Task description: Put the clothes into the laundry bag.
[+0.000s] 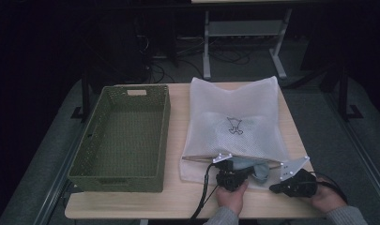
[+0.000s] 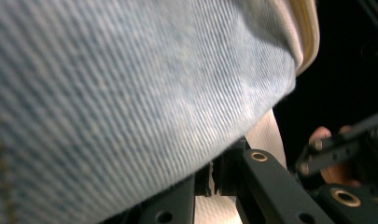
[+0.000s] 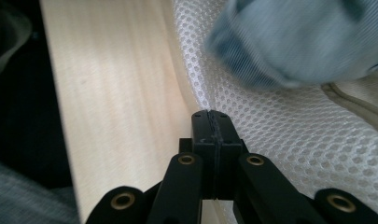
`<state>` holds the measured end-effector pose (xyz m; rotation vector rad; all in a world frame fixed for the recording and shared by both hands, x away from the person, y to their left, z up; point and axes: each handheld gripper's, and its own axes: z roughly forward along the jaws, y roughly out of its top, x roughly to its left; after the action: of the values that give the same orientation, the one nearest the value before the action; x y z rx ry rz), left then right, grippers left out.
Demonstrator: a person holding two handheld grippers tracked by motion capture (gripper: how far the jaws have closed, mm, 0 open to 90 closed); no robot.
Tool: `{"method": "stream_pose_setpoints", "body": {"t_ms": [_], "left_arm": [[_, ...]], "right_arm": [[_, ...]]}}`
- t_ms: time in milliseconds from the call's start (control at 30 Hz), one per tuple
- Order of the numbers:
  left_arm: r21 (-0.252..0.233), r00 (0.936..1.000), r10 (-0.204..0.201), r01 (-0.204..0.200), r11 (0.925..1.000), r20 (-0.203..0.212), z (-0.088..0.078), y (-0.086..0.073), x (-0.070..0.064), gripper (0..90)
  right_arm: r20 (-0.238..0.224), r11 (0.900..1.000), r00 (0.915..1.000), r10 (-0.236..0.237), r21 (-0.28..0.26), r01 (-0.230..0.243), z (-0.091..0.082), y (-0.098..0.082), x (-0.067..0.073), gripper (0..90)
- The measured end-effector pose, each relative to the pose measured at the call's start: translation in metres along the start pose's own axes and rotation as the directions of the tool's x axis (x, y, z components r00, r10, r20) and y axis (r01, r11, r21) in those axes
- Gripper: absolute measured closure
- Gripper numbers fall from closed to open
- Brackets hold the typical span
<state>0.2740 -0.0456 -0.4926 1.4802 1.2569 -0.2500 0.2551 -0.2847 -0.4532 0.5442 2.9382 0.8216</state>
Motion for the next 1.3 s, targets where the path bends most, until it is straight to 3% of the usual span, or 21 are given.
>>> {"method": "stream_pose_setpoints", "body": {"t_ms": [100, 233, 433, 600, 733, 800, 867, 933, 1033, 1067, 1100, 1133, 1167, 1233, 1300], "left_arm": [[-0.043, 1.0, -0.005, 0.005, 0.9991, -0.008, -0.002, 0.007, 0.0, 87.2], [-0.087, 0.9987, 0.013, -0.017, 0.996, -0.049, -0.006, 0.019, 0.005, 88.4], [-0.023, 0.9989, 0.035, -0.036, 0.9991, -0.03, -0.004, 0.012, 0.006, 83.3], [0.044, 0.9994, 0.034, -0.034, 0.9985, -0.002, -0.015, 0.005, 0.001, 66.6], [0.102, 0.999, 0.044, -0.044, 0.9938, -0.007, -0.019, -0.007, -0.007, 50.4], [0.145, 0.9991, 0.04, -0.042, 0.9886, 0.017, -0.015, -0.013, -0.01, 49.2], [0.159, 0.9987, 0.05, -0.05, 0.986, 0.006, -0.007, -0.015, -0.011, 50.0], [0.157, 0.9995, 0.029, -0.03, 0.9871, 0.009, -0.001, -0.014, -0.009, 56.5], [0.162, 0.9996, 0.028, -0.026, 0.9865, -0.008, 0.008, -0.01, -0.008, 71.7], [0.162, 0.9995, 0.028, -0.024, 0.9864, -0.017, 0.01, -0.009, -0.009, 76.7], [0.16, 0.9981, 0.06, -0.057, 0.9854, -0.013, 0.013, -0.007, -0.006, 80.3], [0.149, 0.9998, 0.02, -0.018, 0.9886, -0.01, 0.014, -0.007, -0.006, 83.1], [0.145, 0.9998, 0.021, -0.02, 0.9892, -0.004, 0.016, -0.005, -0.005, 84.0], [0.096, 1.0, -0.001, 0.001, 0.9954, 0.006, 0.015, 0.0, -0.004, 84.6], [0.045, 0.9996, -0.027, 0.027, 0.9986, 0.004, 0.013, 0.007, -0.006, 84.7]], "right_arm": [[-0.024, 1.0, 0.9996, -0.012, 0.015, 0.012, -0.002, -0.002, 0.004, 89.9], [-0.053, 0.998, 0.9983, -0.025, 0.061, 0.029, -0.009, -0.011, 0.013, 90.0], [-0.07, 0.999, 0.997, 0.031, 0.046, -0.028, -0.015, -0.02, 0.008, 86.6], [-0.078, 0.996, 0.9955, 0.053, -0.071, -0.059, -0.032, -0.006, 0.004, 77.4], [-0.02, 0.99, 0.9992, 0.035, -0.134, -0.038, -0.053, 0.013, 0.003, 69.1], [0.021, 0.985, 0.9996, 0.017, -0.169, -0.013, -0.062, 0.024, 0.003, 64.0], [0.082, 0.983, 0.9965, 0.016, -0.186, 0.0, -0.067, 0.035, 0.002, 59.5], [0.131, 0.984, 0.9914, 0.0, -0.179, 0.024, -0.066, 0.047, -0.001, 55.6], [0.186, 0.992, 0.9822, -0.023, -0.117, 0.046, -0.052, 0.06, -0.011, 53.5], [0.198, 0.995, 0.9801, -0.018, -0.094, 0.037, -0.046, 0.063, -0.015, 55.2], [0.205, 0.997, 0.9785, -0.019, -0.07, 0.034, -0.039, 0.066, -0.02, 59.4], [0.211, 0.999, 0.9775, -0.01, -0.048, 0.021, -0.033, 0.068, -0.024, 69.5], [0.192, 0.999, 0.9814, -0.001, -0.035, 0.008, -0.029, 0.069, -0.027, 83.0], [0.141, 0.999, 0.9899, 0.02, -0.042, -0.014, -0.027, 0.068, -0.031, 86.3], [0.072, 0.996, 0.9972, 0.019, -0.09, -0.013, -0.034, 0.064, -0.028, 87.0]]}}
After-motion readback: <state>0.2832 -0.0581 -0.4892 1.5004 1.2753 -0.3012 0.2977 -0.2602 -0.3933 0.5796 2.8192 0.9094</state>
